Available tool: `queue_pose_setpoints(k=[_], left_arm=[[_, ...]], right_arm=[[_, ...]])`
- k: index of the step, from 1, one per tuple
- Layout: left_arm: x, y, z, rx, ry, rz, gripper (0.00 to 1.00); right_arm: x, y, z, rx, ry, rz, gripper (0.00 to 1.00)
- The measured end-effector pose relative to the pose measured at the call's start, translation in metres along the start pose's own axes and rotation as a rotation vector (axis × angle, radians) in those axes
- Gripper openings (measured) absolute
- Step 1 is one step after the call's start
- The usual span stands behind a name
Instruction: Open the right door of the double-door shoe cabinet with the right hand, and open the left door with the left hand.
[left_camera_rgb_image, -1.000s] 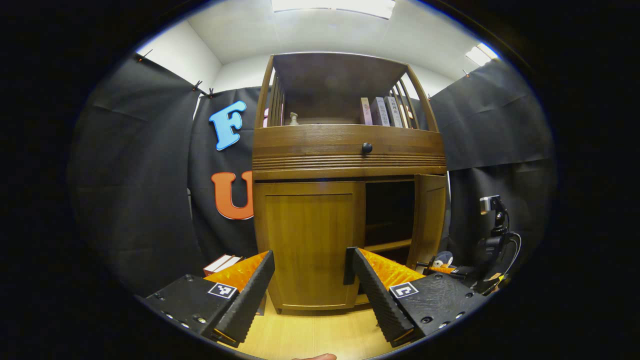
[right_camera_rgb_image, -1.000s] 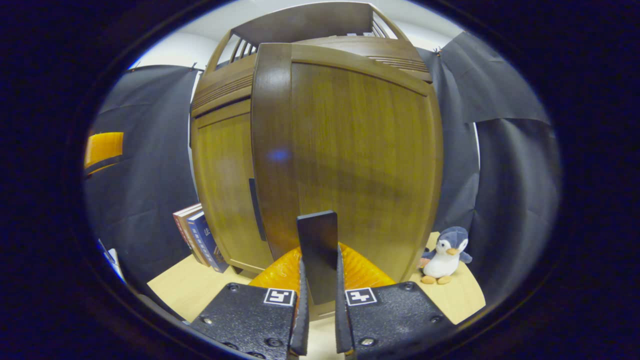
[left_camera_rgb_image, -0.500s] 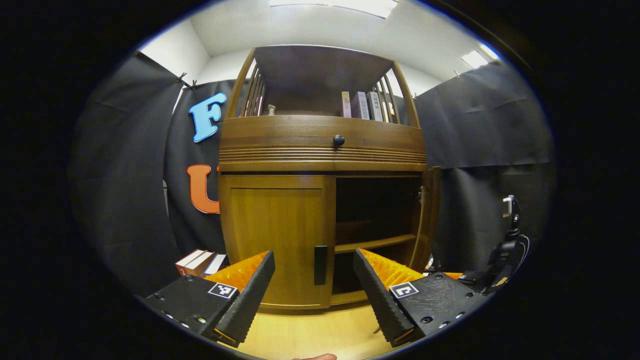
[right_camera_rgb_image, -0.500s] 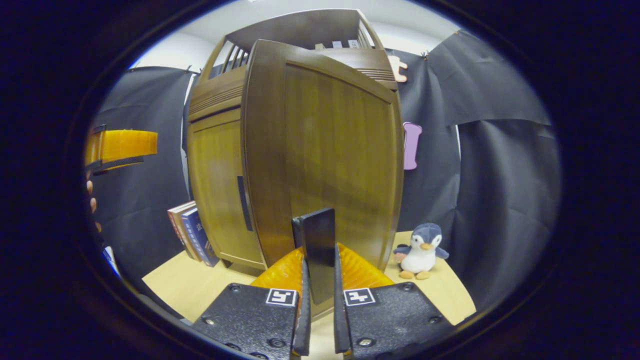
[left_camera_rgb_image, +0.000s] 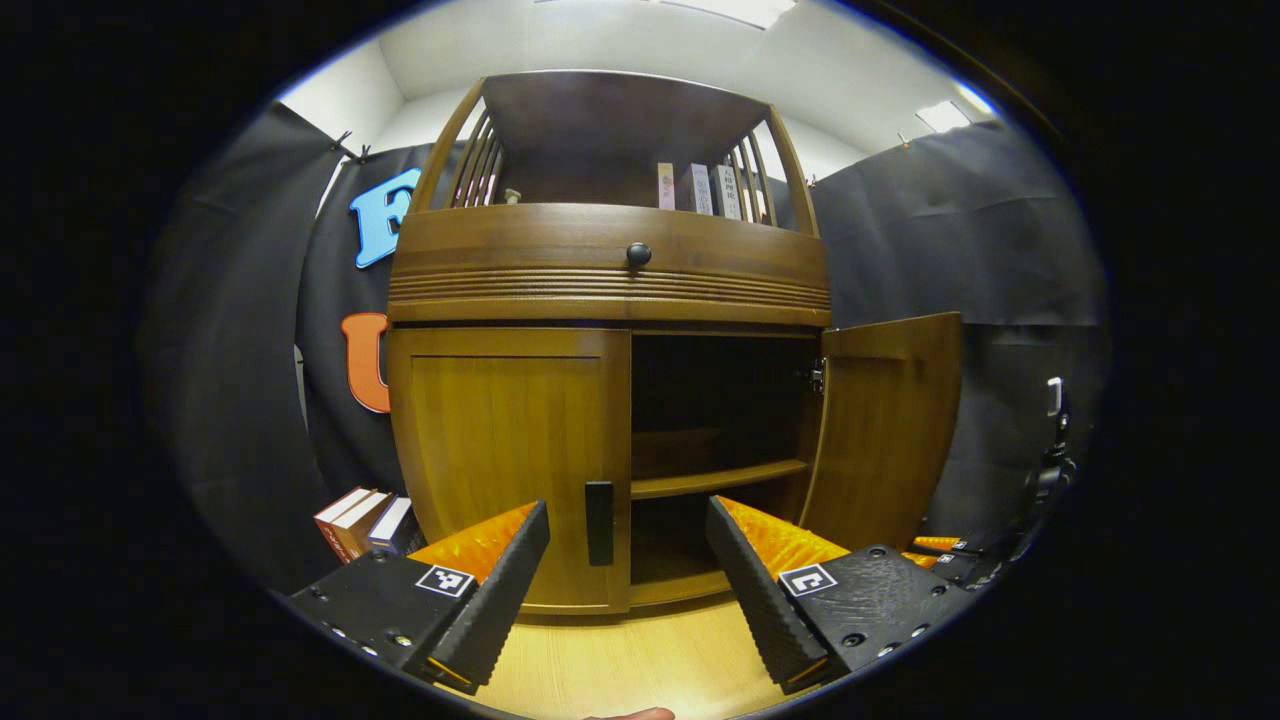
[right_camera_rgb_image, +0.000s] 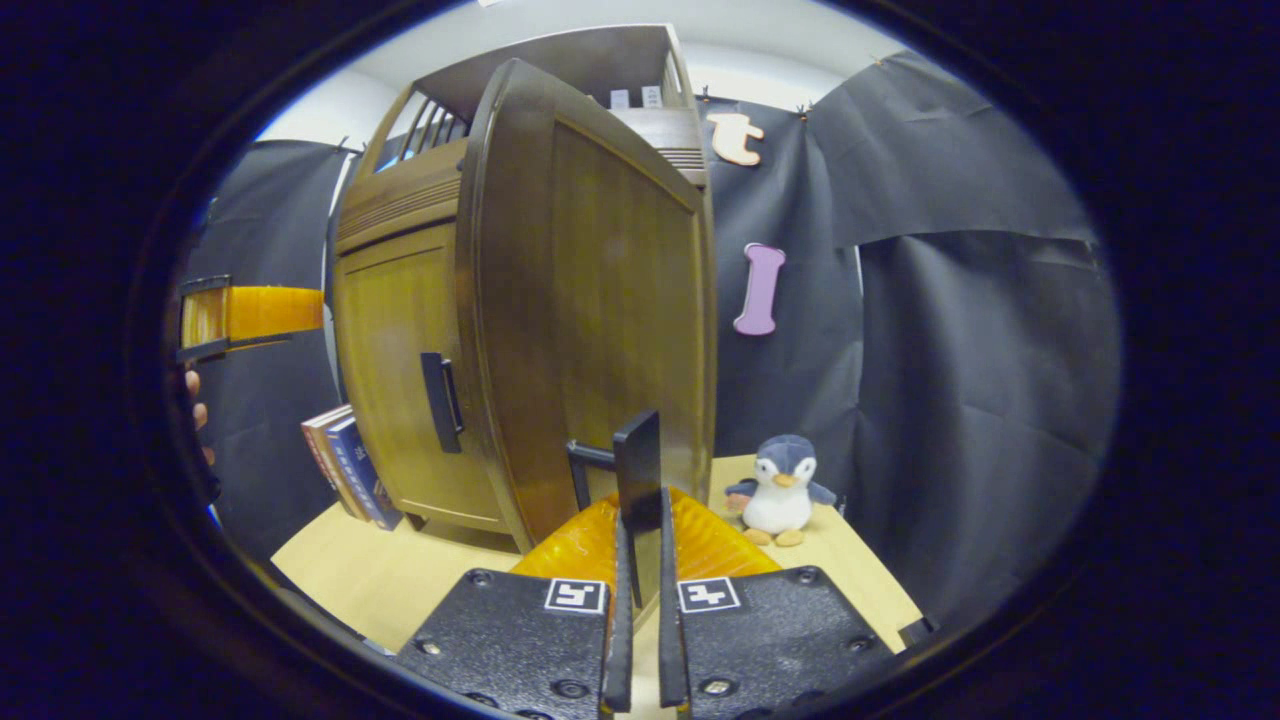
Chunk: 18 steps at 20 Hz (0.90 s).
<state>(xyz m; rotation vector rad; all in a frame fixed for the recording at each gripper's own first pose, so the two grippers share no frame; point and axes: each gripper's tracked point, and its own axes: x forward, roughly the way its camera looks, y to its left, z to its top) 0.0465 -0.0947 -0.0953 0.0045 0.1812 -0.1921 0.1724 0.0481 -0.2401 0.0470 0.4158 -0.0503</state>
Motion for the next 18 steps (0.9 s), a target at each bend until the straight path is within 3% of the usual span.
queue_pose_setpoints(k=[8,18], left_arm=[[0.016,-0.005,-0.005,0.010,0.000,0.013,0.95],[0.031,-0.001,-0.021,0.005,0.025,0.028,0.95]], right_arm=[[-0.007,-0.054,0.002,0.063,0.006,-0.119,0.04],[-0.013,-0.074,0.003,0.074,0.018,-0.130,0.04]])
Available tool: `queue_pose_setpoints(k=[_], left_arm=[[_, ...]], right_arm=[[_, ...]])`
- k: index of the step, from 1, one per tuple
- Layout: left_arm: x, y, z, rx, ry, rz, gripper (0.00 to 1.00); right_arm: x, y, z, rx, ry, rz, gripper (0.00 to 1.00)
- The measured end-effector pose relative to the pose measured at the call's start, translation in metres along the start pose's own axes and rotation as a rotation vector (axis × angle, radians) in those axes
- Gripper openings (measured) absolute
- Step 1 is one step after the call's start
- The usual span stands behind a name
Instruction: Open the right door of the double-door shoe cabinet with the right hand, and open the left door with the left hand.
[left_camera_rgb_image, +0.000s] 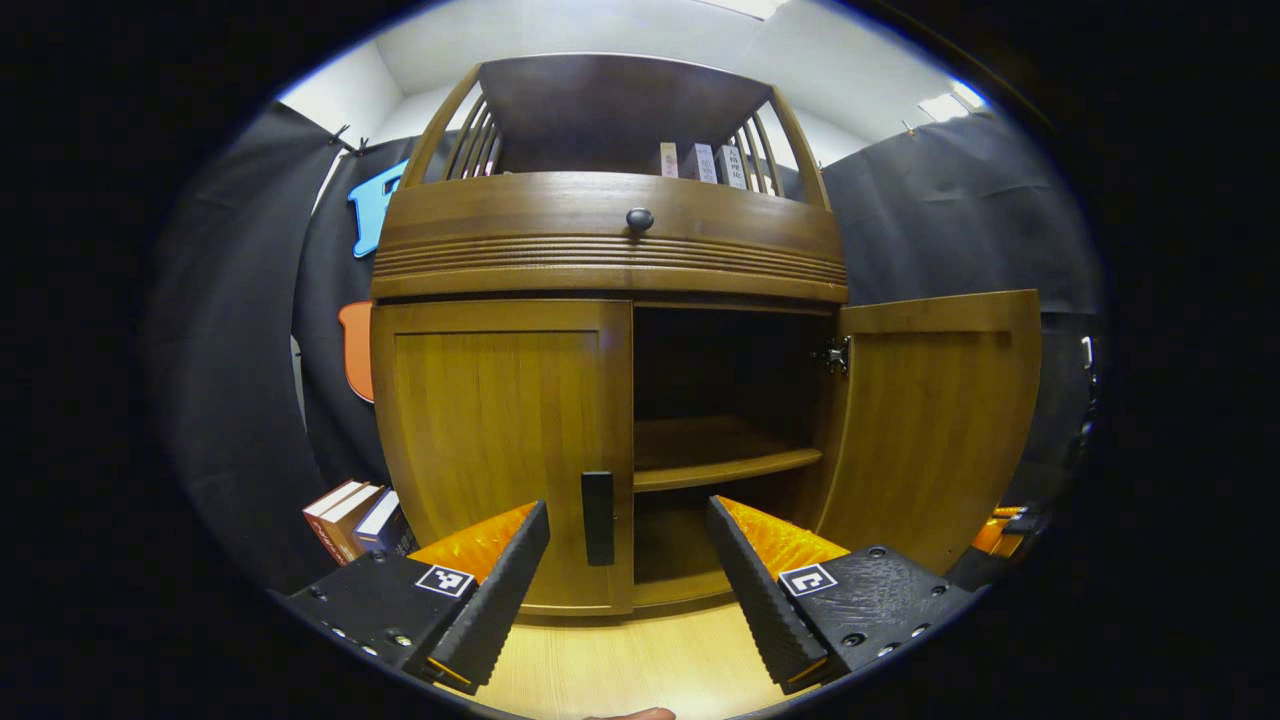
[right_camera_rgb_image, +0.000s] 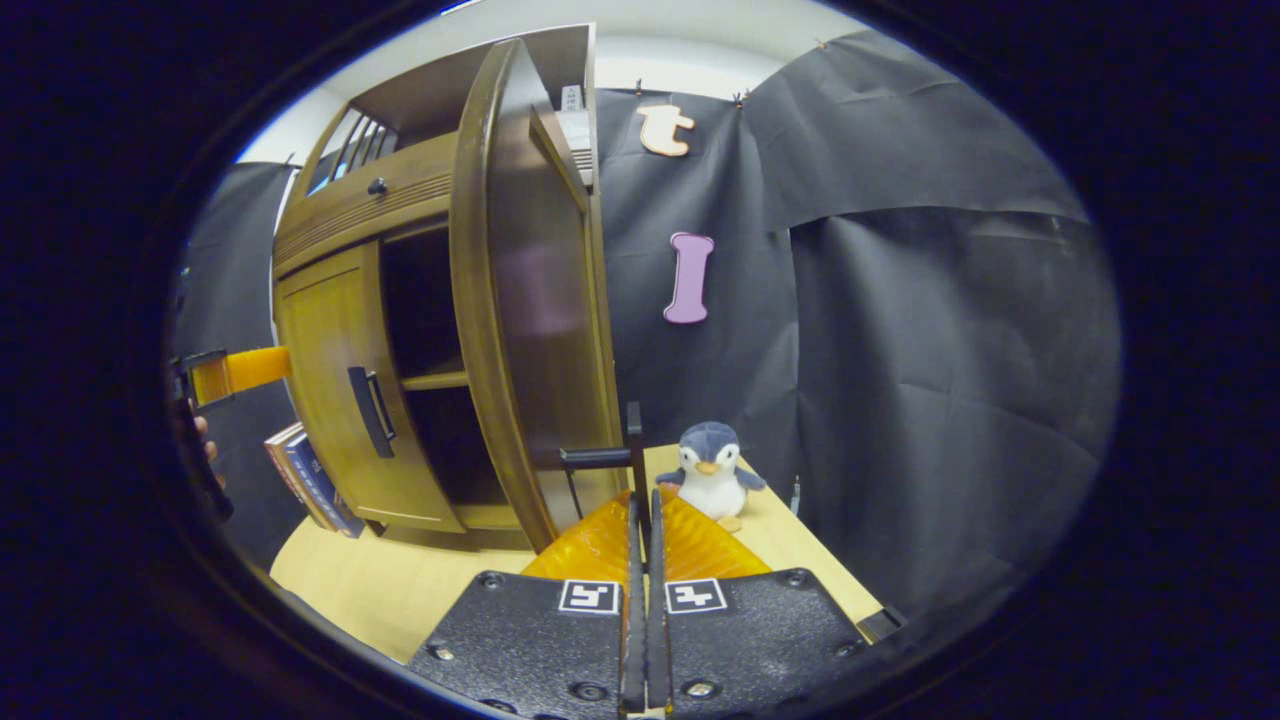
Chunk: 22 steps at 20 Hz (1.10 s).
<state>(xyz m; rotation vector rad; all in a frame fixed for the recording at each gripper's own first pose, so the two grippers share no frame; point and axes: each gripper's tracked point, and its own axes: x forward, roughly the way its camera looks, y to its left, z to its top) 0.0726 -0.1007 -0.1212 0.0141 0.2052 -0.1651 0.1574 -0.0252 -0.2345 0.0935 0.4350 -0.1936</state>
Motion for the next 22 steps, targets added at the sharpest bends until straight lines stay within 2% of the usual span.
queue_pose_setpoints(k=[6,11,15,21,22], left_arm=[[0.019,-0.001,-0.011,-0.001,0.018,-0.017,0.95],[0.043,-0.006,-0.029,-0.015,0.062,-0.037,0.95],[0.064,-0.011,-0.033,-0.011,0.064,-0.053,0.95],[0.097,-0.007,-0.054,-0.021,0.125,-0.018,0.95],[0.102,-0.007,-0.059,-0.024,0.137,-0.016,1.00]], right_arm=[[-0.005,-0.020,0.001,0.000,-0.001,-0.036,0.04],[-0.017,-0.042,0.011,0.025,-0.030,-0.108,0.04],[-0.028,-0.043,0.020,0.056,-0.065,-0.113,0.04],[-0.042,-0.039,0.033,0.064,-0.116,-0.129,0.04],[-0.043,-0.037,0.035,0.069,-0.124,-0.122,0.04]])
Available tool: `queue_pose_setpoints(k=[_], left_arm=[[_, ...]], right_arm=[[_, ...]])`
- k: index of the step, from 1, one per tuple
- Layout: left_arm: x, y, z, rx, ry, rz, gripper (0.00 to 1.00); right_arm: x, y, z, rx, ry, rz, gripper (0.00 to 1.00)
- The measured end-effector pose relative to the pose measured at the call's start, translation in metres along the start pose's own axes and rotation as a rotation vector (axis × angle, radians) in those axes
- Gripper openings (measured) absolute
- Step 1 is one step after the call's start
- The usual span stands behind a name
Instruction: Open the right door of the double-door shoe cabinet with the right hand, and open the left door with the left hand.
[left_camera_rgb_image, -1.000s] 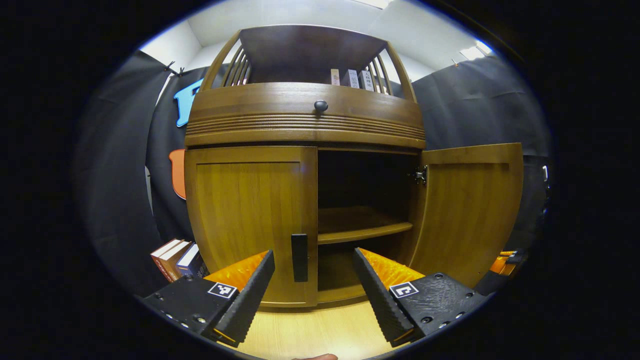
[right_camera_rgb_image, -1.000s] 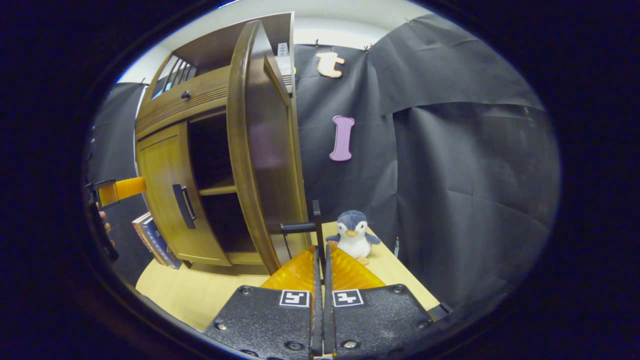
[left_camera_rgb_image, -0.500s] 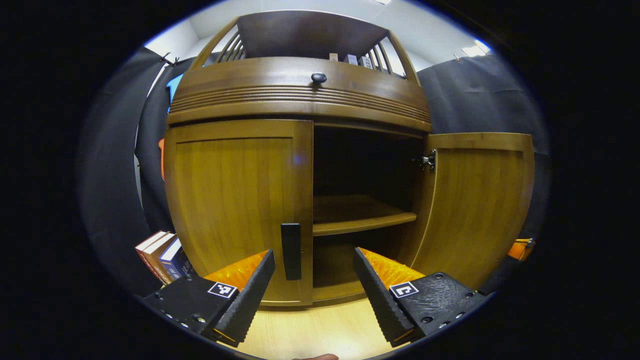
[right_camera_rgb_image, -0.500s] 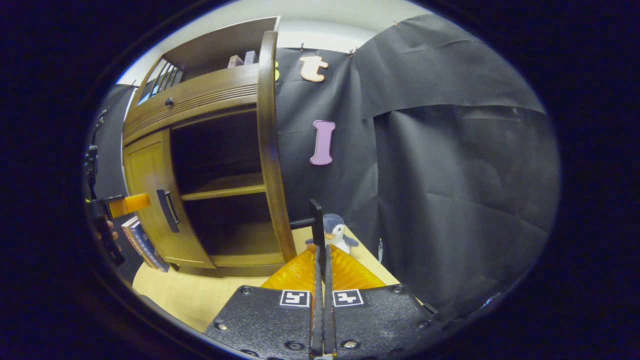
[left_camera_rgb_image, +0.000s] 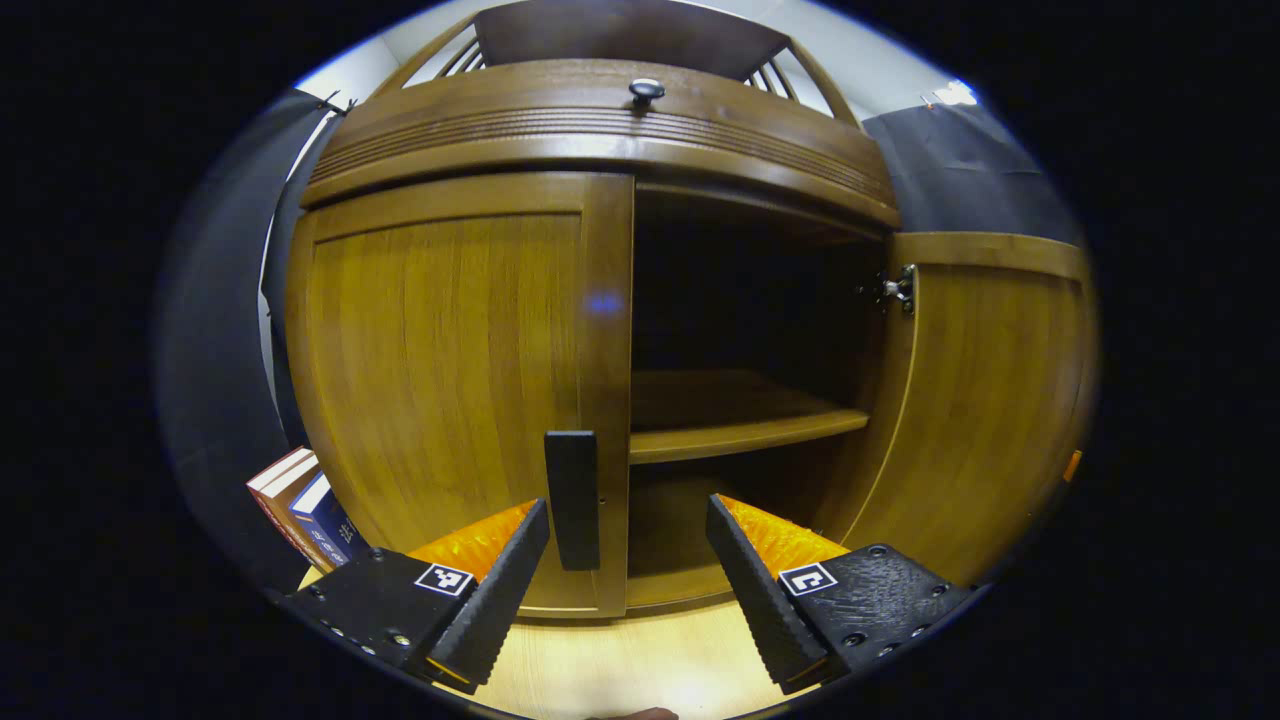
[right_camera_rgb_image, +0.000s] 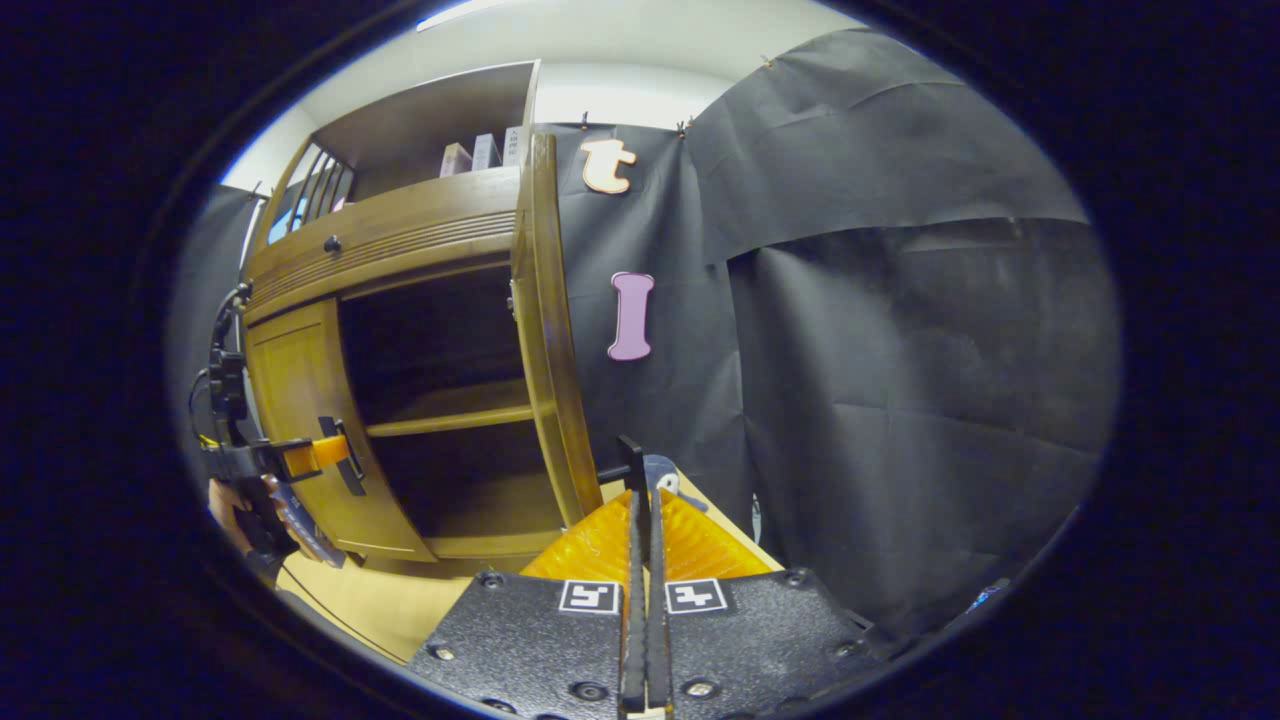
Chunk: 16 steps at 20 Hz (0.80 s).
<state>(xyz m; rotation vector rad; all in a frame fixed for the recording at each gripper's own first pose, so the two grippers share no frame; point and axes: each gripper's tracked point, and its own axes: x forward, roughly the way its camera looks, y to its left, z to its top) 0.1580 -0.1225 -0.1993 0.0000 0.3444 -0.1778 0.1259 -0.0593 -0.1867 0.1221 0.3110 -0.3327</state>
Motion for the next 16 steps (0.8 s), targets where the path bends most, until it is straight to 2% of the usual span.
queue_pose_setpoints(k=[1,4,5,6,7,8,9,10,11,12,13,14,16], left_arm=[[0.008,0.001,-0.001,0.000,0.004,0.000,0.95],[0.018,0.010,-0.002,0.010,0.002,0.046,0.95],[0.021,0.013,-0.005,0.010,0.011,0.059,0.95],[0.025,0.017,-0.006,0.011,0.012,0.072,0.95],[0.032,0.023,-0.005,0.014,0.012,0.085,0.95],[0.038,0.030,-0.005,0.013,0.006,0.099,0.84],[0.043,0.033,-0.006,0.007,0.007,0.104,0.84],[0.046,0.034,-0.008,0.002,0.011,0.102,0.95],[0.050,0.035,-0.009,0.000,0.010,0.095,0.84],[0.054,0.035,-0.007,0.000,0.000,0.086,0.94],[0.058,0.035,-0.006,0.006,-0.009,0.082,0.83],[0.061,0.038,-0.003,0.014,-0.021,0.088,0.77],[0.063,0.041,-0.003,0.017,-0.026,0.085,0.85]], right_arm=[[-0.002,0.001,0.003,0.005,-0.008,0.002,0.07],[-0.003,0.003,0.008,0.007,-0.025,0.001,0.23],[-0.003,0.002,0.007,0.000,-0.026,-0.011,0.32],[-0.003,0.000,0.008,-0.006,-0.025,-0.022,0.34],[-0.004,-0.002,0.009,-0.007,-0.027,-0.024,0.41],[-0.006,-0.002,0.009,-0.005,-0.030,-0.025,0.43],[-0.008,-0.002,0.009,-0.003,-0.030,-0.025,0.48],[-0.009,-0.002,0.010,-0.002,-0.029,-0.028,0.51],[-0.010,0.000,0.011,-0.002,-0.030,-0.025,0.55],[-0.010,0.004,0.012,-0.004,-0.034,-0.024,0.55],[-0.011,0.007,0.014,-0.008,-0.035,-0.016,0.57],[-0.011,0.009,0.014,-0.013,-0.036,-0.016,0.58],[-0.013,0.010,0.014,-0.017,-0.035,-0.025,0.68]])
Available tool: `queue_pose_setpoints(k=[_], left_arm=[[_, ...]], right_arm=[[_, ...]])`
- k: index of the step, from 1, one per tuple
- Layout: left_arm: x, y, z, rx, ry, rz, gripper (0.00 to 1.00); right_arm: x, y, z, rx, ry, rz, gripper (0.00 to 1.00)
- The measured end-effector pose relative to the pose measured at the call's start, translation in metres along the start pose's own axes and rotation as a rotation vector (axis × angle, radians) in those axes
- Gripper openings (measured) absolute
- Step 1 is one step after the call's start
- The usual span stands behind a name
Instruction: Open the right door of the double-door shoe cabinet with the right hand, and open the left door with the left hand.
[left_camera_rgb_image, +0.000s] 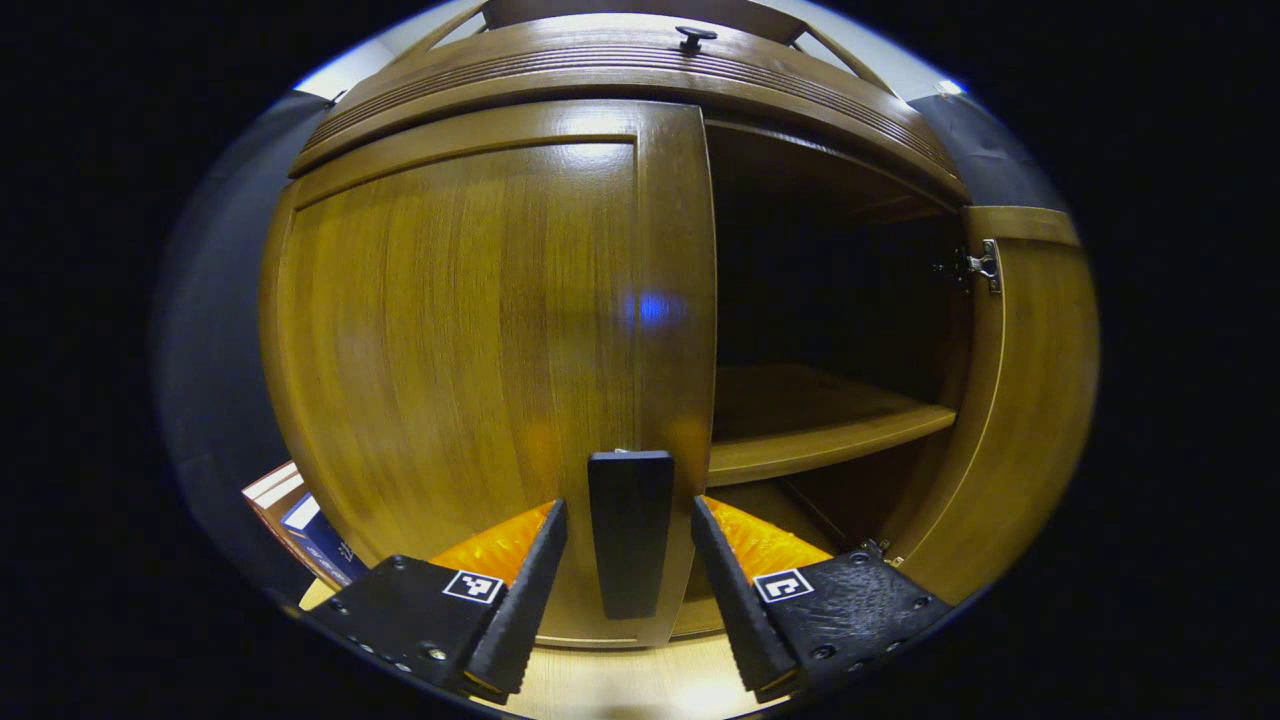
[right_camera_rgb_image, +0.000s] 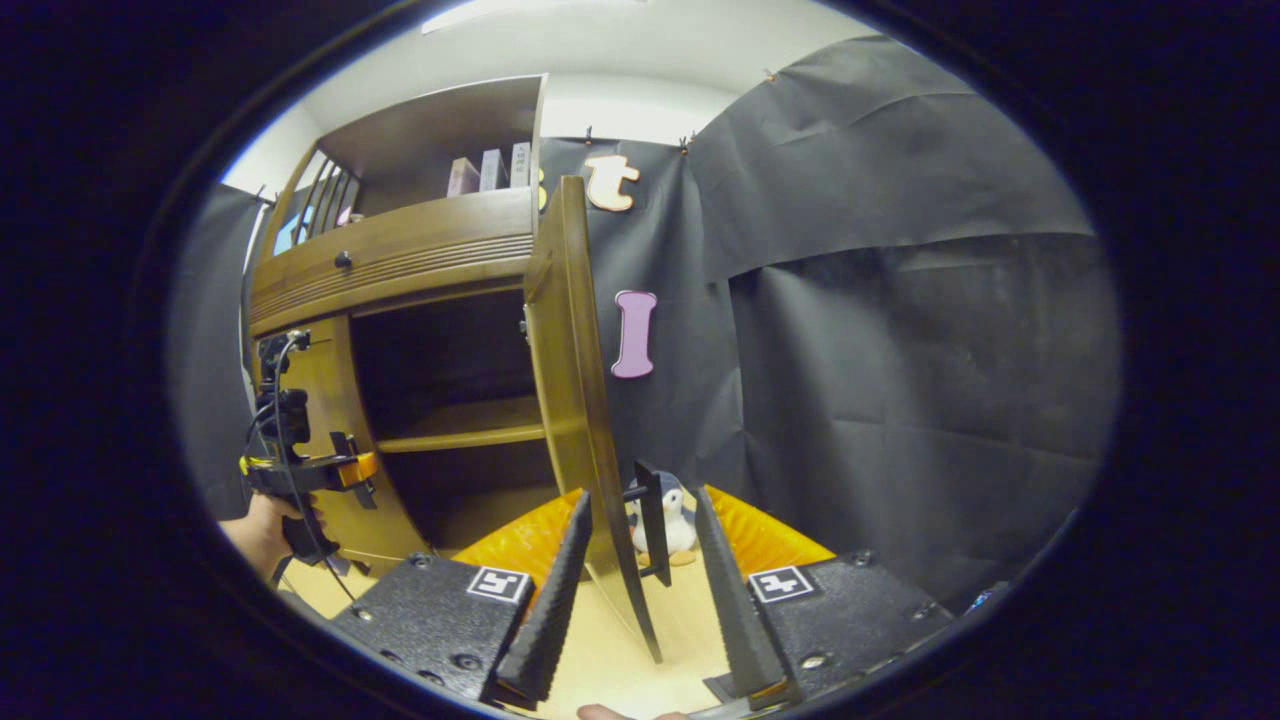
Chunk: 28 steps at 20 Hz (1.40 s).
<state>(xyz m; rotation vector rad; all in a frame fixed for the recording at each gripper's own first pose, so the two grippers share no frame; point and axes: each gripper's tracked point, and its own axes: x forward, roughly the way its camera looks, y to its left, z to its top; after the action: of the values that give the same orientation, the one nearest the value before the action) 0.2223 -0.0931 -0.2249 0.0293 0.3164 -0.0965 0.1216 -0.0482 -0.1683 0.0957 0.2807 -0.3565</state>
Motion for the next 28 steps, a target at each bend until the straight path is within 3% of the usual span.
queue_pose_setpoints(k=[1,2,3,4,5,8,12,28], left_arm=[[-0.001,0.000,0.000,0.000,-0.011,-0.003,0.74],[-0.001,-0.001,0.001,0.004,-0.018,-0.009,0.83],[0.001,0.001,0.001,0.011,-0.025,-0.016,0.60],[0.001,0.000,0.002,0.017,-0.031,-0.024,0.60],[0.002,-0.002,0.002,0.012,-0.039,-0.038,0.48],[0.001,-0.005,0.002,-0.057,-0.028,-0.064,0.46],[-0.001,-0.002,0.001,-0.026,-0.032,-0.047,0.27],[-0.099,0.019,-0.018,-0.025,-0.044,-0.029,0.27]], right_arm=[[-0.001,0.000,0.001,0.000,0.000,-0.004,0.71],[-0.002,0.002,0.000,-0.001,0.002,-0.008,0.72],[-0.004,0.002,0.000,-0.002,0.003,-0.011,0.72],[-0.007,0.002,0.000,-0.003,0.003,-0.013,0.72],[-0.009,0.003,0.001,-0.007,0.001,-0.021,0.72],[-0.018,0.005,0.007,-0.017,-0.012,-0.034,0.71],[-0.027,0.019,0.014,-0.034,-0.020,-0.001,0.73],[-0.018,0.105,0.024,-0.114,-0.042,0.255,0.72]])
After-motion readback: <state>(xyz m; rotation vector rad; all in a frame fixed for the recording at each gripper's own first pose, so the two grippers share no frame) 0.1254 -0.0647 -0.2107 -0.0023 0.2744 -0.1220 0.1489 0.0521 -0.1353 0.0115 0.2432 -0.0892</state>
